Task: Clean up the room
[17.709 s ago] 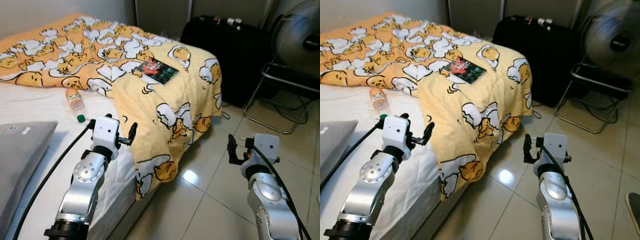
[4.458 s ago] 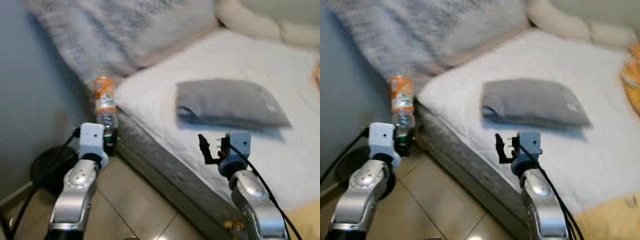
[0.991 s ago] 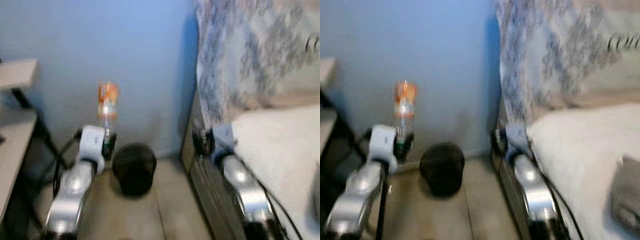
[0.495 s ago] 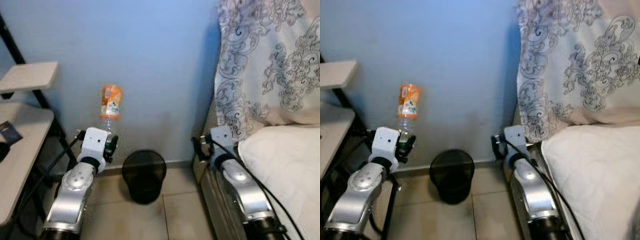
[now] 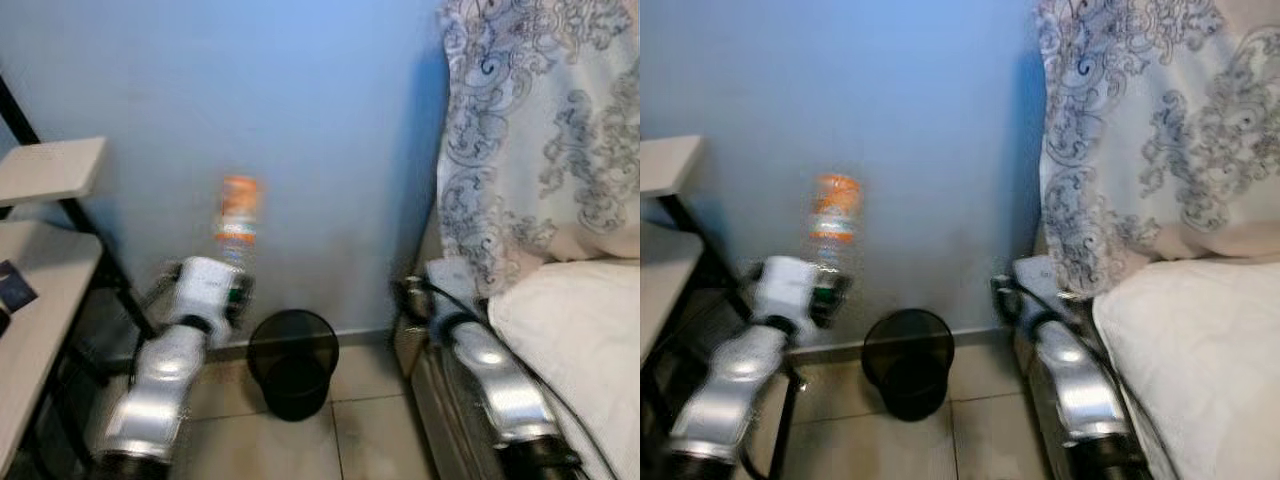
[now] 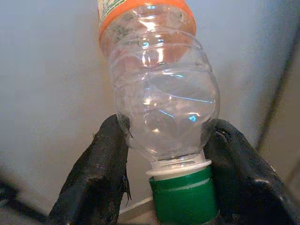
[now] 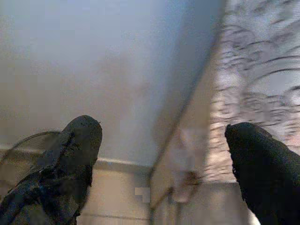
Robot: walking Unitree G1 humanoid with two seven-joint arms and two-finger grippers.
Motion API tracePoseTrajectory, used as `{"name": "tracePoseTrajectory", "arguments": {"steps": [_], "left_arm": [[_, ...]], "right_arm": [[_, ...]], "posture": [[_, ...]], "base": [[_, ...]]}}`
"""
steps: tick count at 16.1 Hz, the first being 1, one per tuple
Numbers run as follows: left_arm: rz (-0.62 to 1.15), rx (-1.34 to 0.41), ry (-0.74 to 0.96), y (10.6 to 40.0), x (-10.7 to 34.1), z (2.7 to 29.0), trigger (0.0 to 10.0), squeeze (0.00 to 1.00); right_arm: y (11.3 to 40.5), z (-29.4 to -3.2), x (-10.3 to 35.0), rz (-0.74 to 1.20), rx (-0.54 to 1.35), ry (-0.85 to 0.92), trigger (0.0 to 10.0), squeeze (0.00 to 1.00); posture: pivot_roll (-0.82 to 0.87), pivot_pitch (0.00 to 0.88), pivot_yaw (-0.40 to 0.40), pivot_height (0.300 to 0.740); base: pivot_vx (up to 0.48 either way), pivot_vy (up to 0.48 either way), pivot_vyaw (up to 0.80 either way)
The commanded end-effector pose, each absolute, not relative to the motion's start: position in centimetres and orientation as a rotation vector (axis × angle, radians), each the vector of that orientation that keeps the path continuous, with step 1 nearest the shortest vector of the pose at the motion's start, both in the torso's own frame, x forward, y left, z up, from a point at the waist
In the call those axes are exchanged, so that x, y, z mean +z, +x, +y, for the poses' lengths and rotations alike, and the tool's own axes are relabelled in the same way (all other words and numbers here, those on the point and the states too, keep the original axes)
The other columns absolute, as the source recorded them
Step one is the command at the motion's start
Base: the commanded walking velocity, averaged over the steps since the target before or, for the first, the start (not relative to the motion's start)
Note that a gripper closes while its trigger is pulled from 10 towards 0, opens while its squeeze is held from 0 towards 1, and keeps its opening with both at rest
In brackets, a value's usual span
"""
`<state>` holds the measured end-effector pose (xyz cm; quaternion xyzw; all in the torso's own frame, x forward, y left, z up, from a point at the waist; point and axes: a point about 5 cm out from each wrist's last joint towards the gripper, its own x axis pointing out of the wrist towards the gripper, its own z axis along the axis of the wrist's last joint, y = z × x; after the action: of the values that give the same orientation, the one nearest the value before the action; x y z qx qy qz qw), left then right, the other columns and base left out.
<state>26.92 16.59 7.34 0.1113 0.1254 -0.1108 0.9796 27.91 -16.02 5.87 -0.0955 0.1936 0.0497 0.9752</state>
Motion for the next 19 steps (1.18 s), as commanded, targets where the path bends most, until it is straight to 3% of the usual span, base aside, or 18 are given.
{"name": "tracePoseTrajectory", "arguments": {"steps": [1,8,15,19], "left_arm": [[0.247,-0.198,0.246,27.1,7.7,17.7,10.0,0.00],[0.269,-0.230,0.262,26.9,7.2,17.6,10.0,0.00],[0.484,-0.612,0.532,25.6,3.4,17.3,10.0,0.00],[0.503,-0.704,0.604,26.2,3.6,17.1,10.0,0.00]], "right_arm": [[28.2,-15.3,6.4,0.372,0.121,-0.188,10.0,0.00],[28.1,-15.1,6.2,0.388,0.153,-0.223,10.0,0.00],[27.6,-14.8,3.7,0.543,0.389,-0.346,10.0,0.00],[27.7,-15.0,3.8,0.531,0.413,-0.347,10.0,0.00]], "posture": [[-0.02,0.000,0.011,0.740],[-0.02,0.000,0.009,0.740],[-0.02,0.000,0.002,0.740],[-0.03,0.000,0.009,0.740]], "base": [[0.289,0.000,0.00],[0.294,0.000,0.00],[0.276,0.000,0.00],[0.276,0.000,0.00]]}}
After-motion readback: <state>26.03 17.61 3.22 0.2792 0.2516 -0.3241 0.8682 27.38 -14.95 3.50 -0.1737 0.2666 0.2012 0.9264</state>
